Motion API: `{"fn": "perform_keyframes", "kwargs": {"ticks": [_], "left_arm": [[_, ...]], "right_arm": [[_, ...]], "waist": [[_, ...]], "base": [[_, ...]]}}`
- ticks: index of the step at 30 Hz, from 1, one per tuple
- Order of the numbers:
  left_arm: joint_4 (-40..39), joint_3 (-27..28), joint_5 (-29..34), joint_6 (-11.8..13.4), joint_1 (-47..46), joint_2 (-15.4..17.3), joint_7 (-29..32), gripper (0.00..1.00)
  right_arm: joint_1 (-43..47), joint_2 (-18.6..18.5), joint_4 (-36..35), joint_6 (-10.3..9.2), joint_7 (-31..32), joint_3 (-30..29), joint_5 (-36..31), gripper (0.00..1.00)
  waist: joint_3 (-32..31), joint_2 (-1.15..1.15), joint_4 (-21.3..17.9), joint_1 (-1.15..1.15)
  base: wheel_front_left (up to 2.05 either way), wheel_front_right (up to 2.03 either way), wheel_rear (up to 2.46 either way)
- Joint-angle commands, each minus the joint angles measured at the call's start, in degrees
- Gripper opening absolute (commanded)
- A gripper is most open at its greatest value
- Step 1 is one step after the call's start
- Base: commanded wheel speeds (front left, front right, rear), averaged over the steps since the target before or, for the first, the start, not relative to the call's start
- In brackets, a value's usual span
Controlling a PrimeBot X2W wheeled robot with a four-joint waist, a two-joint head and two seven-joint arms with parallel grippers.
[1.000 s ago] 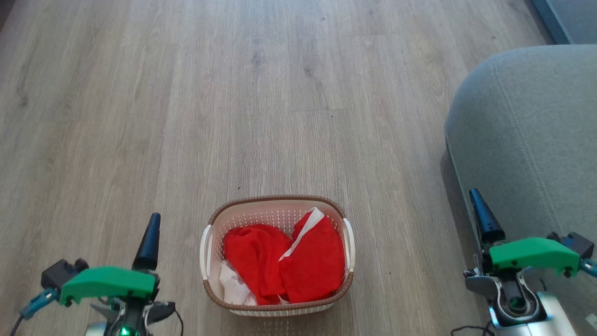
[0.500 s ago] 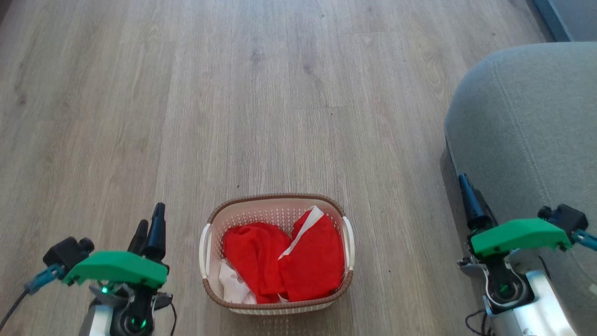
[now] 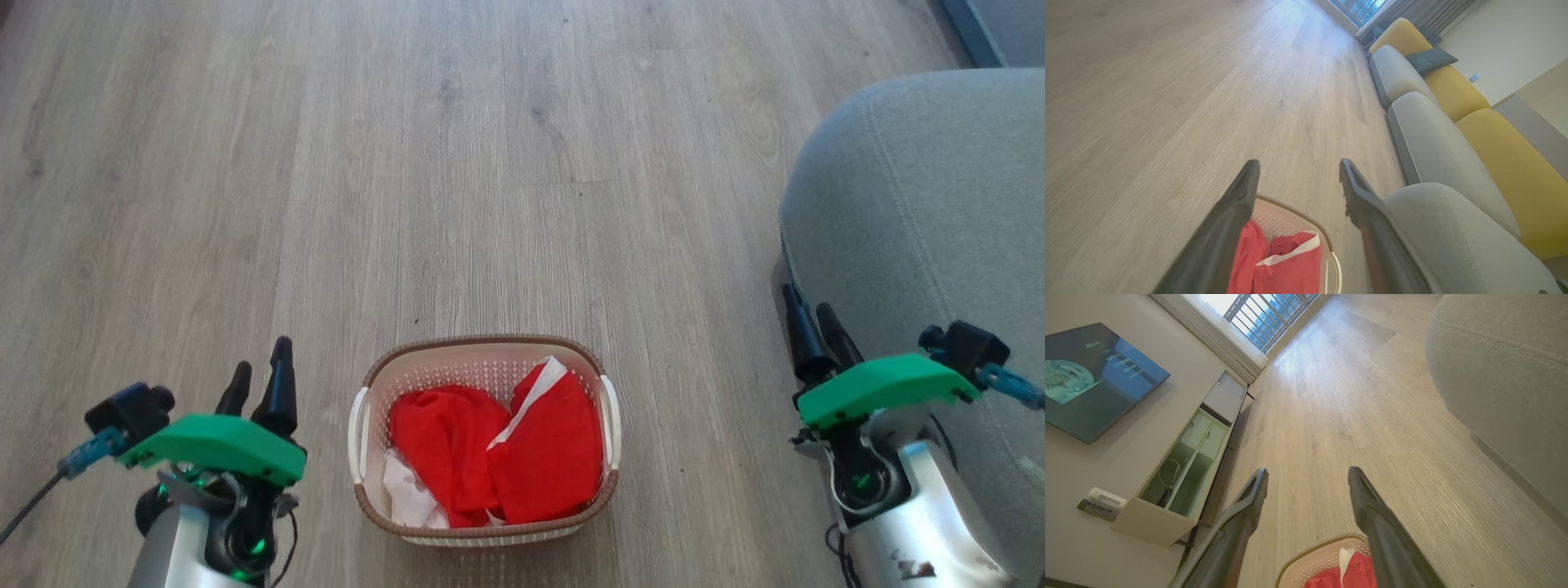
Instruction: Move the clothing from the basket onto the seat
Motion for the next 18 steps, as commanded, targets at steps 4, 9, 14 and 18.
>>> {"fn": "perform_keyframes", "kwargs": {"ticks": [4, 9, 14, 18], "left_arm": [[-1.08, 0.60, 3.75, 0.86, -4.58, 1.40, -1.28, 1.00], [-0.75, 0.43, 7.16, 1.25, -5.58, 1.57, -2.11, 1.00], [-1.18, 0.30, 10.73, 1.67, -6.31, 1.80, -2.95, 1.00], [-0.80, 0.43, 13.24, 1.79, -6.78, 1.83, -3.62, 1.00]], "right_arm": [[-4.87, -1.11, -0.65, 0.01, -1.31, 1.58, -3.61, 1.00], [-6.17, -1.29, 0.59, 0.01, -2.15, 2.40, -6.50, 1.00], [-7.59, -1.72, 1.47, 0.00, -3.00, 2.83, -9.50, 1.00], [-8.46, -1.76, 1.97, 0.00, -3.68, 3.06, -12.07, 1.00]], "waist": [[0.17, 0.00, -0.14, 0.00], [0.24, 0.00, -0.31, 0.00], [0.30, 0.00, -0.39, 0.00], [0.38, 0.00, -0.39, 0.00]], "base": [[0.00, 0.00, 0.00], [0.00, 0.00, 0.00], [0.00, 0.00, 0.00], [0.00, 0.00, 0.00]]}}
